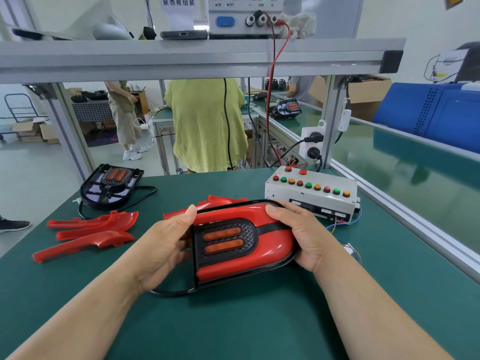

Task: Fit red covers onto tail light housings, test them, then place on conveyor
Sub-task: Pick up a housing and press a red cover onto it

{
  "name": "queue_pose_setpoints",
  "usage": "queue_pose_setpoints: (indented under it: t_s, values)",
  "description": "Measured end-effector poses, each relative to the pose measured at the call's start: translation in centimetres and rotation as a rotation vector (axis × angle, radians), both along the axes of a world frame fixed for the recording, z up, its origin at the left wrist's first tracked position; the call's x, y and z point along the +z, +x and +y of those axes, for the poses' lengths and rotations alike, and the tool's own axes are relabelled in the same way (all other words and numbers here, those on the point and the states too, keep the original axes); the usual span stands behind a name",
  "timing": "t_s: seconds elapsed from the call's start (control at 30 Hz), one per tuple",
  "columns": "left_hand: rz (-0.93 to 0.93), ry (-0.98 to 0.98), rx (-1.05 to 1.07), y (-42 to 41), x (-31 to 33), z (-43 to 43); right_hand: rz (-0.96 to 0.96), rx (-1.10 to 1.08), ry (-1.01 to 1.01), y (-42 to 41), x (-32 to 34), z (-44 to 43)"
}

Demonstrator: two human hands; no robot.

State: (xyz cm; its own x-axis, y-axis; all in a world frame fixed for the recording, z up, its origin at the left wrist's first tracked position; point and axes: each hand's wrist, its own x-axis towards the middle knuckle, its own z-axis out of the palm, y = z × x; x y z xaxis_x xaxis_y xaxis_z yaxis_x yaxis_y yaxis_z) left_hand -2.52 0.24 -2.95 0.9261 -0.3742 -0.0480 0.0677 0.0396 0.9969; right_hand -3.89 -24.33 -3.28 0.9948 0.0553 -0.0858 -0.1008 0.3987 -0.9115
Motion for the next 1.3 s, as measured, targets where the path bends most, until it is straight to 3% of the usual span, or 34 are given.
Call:
queue_pose_setpoints:
  t_s: [0.37,0.5,0.57,0.63,1.3]
  values:
    - [-0.006,0.073,0.027,0.0,0.0,0.3,-0.023,0.005,-0.051,0.1,-0.1,-0.1]
    - [-0.569,0.476,0.402,0.2,-0.2,0.5,-0.034,0.004,-0.073,0.2,0.0,0.0]
    - [-0.757,0.527,0.396,-0.1,-0.1,0.3,-0.04,-0.011,-0.1,0.2,0.1,0.2]
    - [-0.831,0.525,0.387,-0.3,-0.1,-0.1,-0.028,-0.028,-0.124,0.2,0.3,0.4]
    - [-0.813,0.351,0.333,0.5,-0.5,-0.1,-0.158,0.044,-0.15,-0.3,0.4,0.5]
